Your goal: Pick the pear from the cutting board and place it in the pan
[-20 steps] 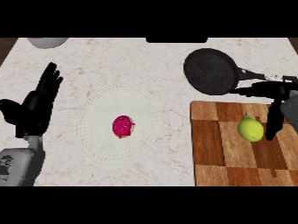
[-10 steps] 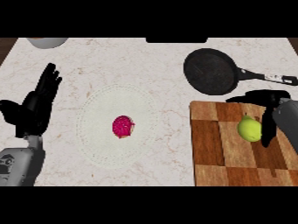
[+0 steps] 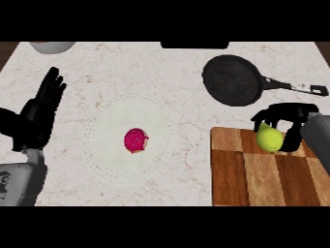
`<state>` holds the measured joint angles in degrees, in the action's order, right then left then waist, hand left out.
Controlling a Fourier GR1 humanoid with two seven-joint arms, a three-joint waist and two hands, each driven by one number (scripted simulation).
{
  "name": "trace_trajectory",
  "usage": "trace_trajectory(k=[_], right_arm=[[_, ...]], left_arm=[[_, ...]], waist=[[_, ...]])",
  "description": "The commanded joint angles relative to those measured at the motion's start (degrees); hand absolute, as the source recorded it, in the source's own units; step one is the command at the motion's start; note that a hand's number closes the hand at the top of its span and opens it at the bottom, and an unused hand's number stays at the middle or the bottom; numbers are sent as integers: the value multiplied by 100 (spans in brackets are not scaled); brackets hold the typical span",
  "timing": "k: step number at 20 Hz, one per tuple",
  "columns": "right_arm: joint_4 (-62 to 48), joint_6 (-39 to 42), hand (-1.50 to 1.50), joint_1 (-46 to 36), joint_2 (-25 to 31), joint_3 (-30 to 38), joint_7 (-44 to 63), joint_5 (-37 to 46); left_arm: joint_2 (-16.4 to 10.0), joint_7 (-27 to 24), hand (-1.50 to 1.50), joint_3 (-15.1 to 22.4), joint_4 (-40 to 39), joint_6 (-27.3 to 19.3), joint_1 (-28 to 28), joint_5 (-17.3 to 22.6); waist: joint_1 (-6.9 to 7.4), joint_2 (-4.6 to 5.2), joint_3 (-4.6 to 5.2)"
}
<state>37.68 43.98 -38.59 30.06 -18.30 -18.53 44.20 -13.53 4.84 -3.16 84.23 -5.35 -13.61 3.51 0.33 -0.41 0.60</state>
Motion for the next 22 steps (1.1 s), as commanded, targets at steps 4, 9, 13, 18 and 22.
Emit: trace_trajectory(k=[4,9,13,18,22], right_arm=[[181,218,150,181,-231,6,-254,-31],[754,-646,150,366,-733,394,717,-117],[1744,-2047,150,346,-2263,-113,1835,351],[2964,-3406,150,191,-2967,-412,3079,911],[4170,-4172,150,608,-2991,-1101,4172,806]], left_arm=[[74,68,0,-64,-78,-98,-149,-87],[34,145,0,-106,76,-80,-54,-116],[78,-9,0,-65,-58,-70,153,-134],[-9,60,0,-137,-3,-25,236,-88],[-18,-117,0,-168,-93,87,191,-27]], waist=[[-18,43,-61],[-66,15,-57],[-162,-136,-43],[-210,-178,-53],[-146,-86,-55]])
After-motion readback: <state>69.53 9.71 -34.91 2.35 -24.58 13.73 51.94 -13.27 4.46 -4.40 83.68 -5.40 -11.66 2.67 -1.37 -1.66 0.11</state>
